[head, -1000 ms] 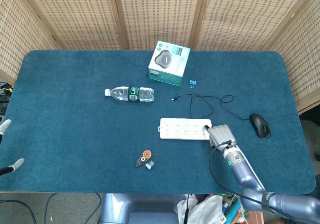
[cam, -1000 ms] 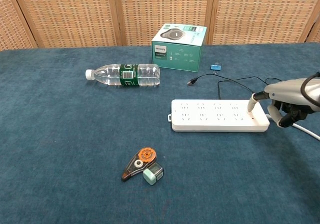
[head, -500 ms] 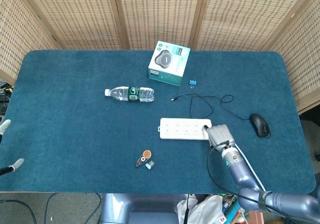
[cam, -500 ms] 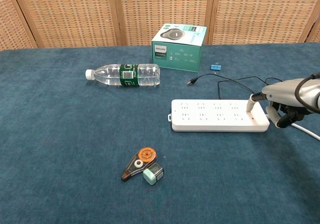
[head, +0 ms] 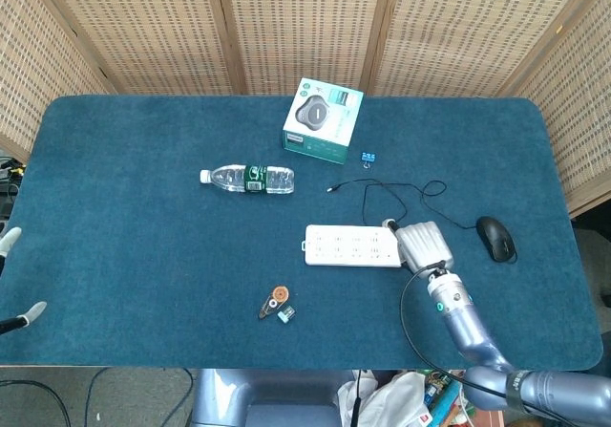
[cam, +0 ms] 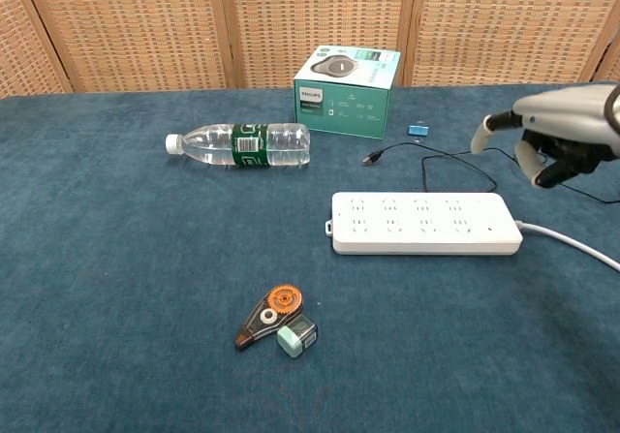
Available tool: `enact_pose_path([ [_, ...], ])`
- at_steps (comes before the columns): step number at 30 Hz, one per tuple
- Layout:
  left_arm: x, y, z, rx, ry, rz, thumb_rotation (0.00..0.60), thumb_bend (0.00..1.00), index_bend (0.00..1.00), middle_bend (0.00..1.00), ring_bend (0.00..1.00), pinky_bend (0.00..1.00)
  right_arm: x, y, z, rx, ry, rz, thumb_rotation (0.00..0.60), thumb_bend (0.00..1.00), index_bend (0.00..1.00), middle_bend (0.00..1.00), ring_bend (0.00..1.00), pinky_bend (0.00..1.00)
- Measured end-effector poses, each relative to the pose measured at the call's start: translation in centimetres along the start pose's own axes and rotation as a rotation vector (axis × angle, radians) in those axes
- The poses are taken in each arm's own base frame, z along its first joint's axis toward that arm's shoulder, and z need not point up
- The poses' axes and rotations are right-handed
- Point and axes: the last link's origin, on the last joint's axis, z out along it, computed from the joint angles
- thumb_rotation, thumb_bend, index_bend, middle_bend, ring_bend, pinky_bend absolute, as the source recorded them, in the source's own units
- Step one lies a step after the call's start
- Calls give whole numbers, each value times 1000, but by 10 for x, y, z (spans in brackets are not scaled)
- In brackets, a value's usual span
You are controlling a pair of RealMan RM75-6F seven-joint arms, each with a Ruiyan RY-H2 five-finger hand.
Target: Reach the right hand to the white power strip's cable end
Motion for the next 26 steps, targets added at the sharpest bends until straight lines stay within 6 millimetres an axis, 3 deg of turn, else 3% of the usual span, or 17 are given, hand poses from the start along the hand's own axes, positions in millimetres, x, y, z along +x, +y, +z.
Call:
enact_pose_path([
  [3,1,1,-1,-4,5,-3,600,0,0,0,0,0,14,3,-9,16,69,23,600,847,216,775,887,998],
  [5,1,1,-2,-4,6,-5,600,0,0,0,0,0,21,5,-16,28,119,46,600,655,196,713,800,899],
  [7,2,1,-3,-7,8,-7,600,0,0,0,0,0,25,10,-24,40,166,82,600,206,95,452,490,604],
  [9,2,2,-4,-11,8,-8,600,0,0,0,0,0,24,15,-33,46,191,130,600,8,18,179,173,360],
  [10,3,2,-5,-14,8,-8,600,0,0,0,0,0,22,20,-41,51,204,165,600,0,2,72,57,254],
  [11,3,2,-5,-15,8,-9,600,0,0,0,0,0,21,24,-47,57,214,188,600,0,0,30,18,204],
  [16,3,1,-8,-15,11,-9,600,0,0,0,0,0,5,51,-86,81,293,188,600,0,0,0,0,32],
  [22,4,1,-10,-19,12,-7,600,0,0,0,0,0,-17,83,-140,16,351,139,600,0,0,0,0,0],
  [26,3,2,-12,-27,10,-7,600,0,0,0,0,0,-22,91,-161,-24,376,124,600,0,0,0,0,0],
])
